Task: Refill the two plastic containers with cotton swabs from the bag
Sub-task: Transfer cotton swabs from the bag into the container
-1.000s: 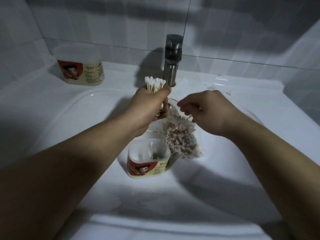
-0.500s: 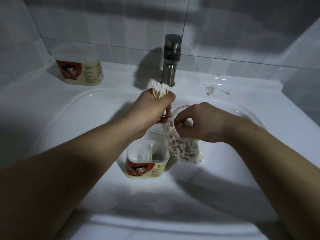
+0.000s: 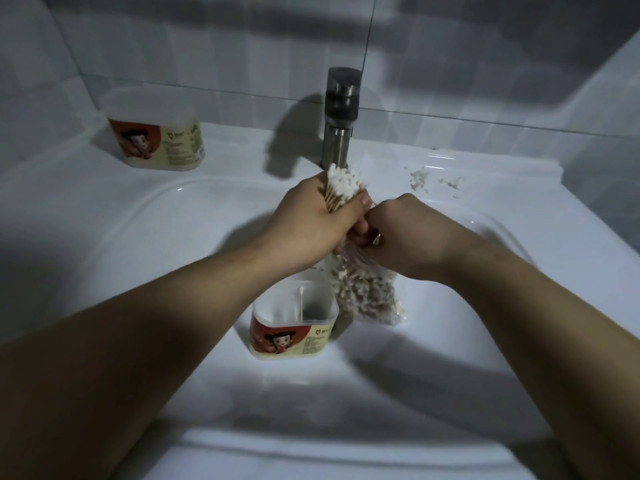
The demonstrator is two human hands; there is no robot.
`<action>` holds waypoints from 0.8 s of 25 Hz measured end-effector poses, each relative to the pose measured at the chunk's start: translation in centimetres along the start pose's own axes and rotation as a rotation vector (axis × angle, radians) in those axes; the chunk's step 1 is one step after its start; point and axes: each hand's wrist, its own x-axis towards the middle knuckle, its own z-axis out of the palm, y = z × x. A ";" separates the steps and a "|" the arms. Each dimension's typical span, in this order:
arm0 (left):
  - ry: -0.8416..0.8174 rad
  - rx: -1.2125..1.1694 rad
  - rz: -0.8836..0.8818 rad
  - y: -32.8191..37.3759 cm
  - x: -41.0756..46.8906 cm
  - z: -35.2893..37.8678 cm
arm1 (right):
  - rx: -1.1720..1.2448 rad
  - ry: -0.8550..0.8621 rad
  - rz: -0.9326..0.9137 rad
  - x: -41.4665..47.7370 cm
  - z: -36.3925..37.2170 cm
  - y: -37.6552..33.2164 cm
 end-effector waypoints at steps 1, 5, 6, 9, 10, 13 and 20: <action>0.017 0.076 -0.003 -0.3 0.1 -0.1 | 0.026 0.014 -0.007 0.0 0.0 0.2; 0.129 0.216 0.003 -0.7 0.5 -0.3 | 0.087 0.051 0.020 0.3 0.3 0.6; 0.142 0.238 0.004 -0.8 0.5 -0.4 | 0.091 0.052 0.025 0.3 0.4 0.7; 0.114 0.290 -0.007 -0.9 0.2 -0.4 | 0.115 0.026 0.048 0.3 0.4 1.1; 0.094 0.311 -0.011 -0.9 0.2 -0.4 | 0.125 0.001 0.060 0.2 0.4 1.1; 0.050 0.393 0.005 -0.9 0.1 -0.4 | 0.082 -0.083 0.055 0.1 0.1 1.1; 0.034 0.457 -0.020 -1.4 0.4 -0.6 | 0.130 0.020 0.047 0.0 0.0 1.6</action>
